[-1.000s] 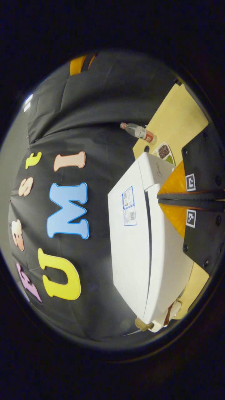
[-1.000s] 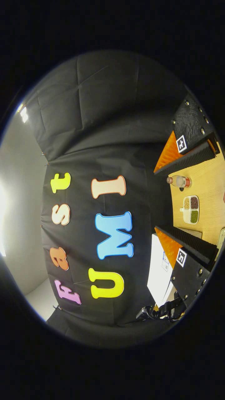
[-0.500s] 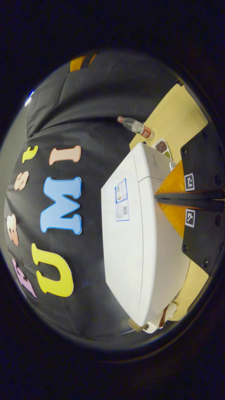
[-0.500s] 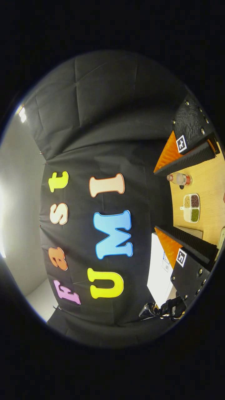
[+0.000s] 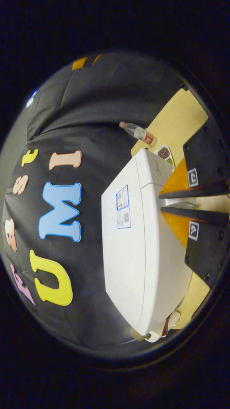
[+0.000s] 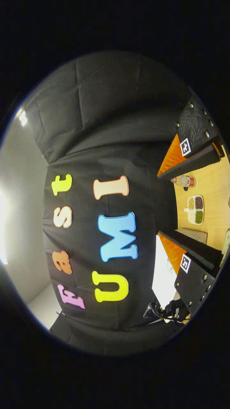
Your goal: Open the microwave oven with the left hand, put the food in, and close the microwave oven.
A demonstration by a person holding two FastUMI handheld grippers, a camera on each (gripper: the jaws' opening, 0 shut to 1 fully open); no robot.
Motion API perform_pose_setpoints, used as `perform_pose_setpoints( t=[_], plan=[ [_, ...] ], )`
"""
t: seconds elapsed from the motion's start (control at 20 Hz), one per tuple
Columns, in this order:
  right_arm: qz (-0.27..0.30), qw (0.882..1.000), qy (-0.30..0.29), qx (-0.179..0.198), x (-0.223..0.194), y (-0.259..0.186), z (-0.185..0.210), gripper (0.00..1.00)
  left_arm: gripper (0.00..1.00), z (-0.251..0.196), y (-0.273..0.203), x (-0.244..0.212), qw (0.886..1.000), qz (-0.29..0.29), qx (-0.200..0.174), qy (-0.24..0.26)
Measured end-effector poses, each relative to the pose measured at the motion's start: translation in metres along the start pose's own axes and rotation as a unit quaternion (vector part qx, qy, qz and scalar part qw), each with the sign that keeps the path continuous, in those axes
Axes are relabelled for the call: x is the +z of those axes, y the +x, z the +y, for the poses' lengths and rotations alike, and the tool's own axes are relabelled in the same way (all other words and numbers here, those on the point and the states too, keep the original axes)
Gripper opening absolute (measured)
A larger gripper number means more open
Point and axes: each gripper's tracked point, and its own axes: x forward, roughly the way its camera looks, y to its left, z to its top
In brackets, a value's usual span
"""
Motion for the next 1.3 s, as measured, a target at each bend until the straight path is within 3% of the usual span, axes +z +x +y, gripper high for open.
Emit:
perform_pose_setpoints(
  t=[0.1, 0.2, 0.3, 0.4, 0.5, 0.6, 0.65, 0.85, 1.0, 1.1, 1.3],
  plan=[
    [-0.003, 1.0, 0.002, 0.002, 0.002, -0.008, 0.006, 0.95, 1.0, 0.003, -0.014, 0.011, 1.0, -0.013, 0.017, 0.016],
    [-0.007, 1.0, 0.0, 0.005, 0.004, -0.017, 0.011, 0.95, 0.94, 0.0, -0.051, 0.029, 0.998, -0.039, 0.019, 0.034],
    [-0.012, 1.0, -0.001, 0.009, 0.007, -0.024, 0.021, 0.95, 1.0, 0.0, -0.083, 0.051, 0.997, -0.072, 0.023, 0.028],
    [-0.015, 1.0, -0.003, 0.015, 0.01, -0.029, 0.03, 0.95, 1.0, 0.009, -0.123, 0.088, 0.992, -0.116, 0.037, 0.013],
    [-0.026, 0.999, -0.004, 0.024, 0.02, -0.033, 0.042, 0.95, 0.99, 0.022, -0.164, 0.132, 0.985, -0.165, 0.058, 0.001],
    [-0.036, 0.999, -0.012, 0.037, 0.031, -0.033, 0.055, 0.95, 0.93, 0.035, -0.205, 0.172, 0.976, -0.204, 0.078, 0.003],
    [-0.039, 0.998, -0.013, 0.042, 0.037, -0.032, 0.059, 0.95, 0.96, 0.035, -0.224, 0.189, 0.972, -0.223, 0.079, 0.008],
    [-0.049, 0.997, 0.014, 0.055, 0.073, -0.021, 0.081, 0.95, 0.93, 0.04, -0.289, 0.247, 0.955, -0.277, 0.098, 0.044],
    [-0.045, 0.996, 0.018, 0.078, 0.088, -0.013, 0.101, 0.95, 0.98, 0.02, -0.313, 0.283, 0.951, -0.299, 0.075, 0.04],
    [-0.043, 0.995, 0.024, 0.089, 0.095, -0.014, 0.105, 0.95, 0.93, 0.01, -0.325, 0.302, 0.948, -0.307, 0.067, 0.043],
    [-0.051, 0.993, 0.013, 0.102, 0.109, -0.009, 0.109, 0.95, 0.93, -0.009, -0.323, 0.325, 0.949, -0.306, 0.059, 0.053]
  ],
)
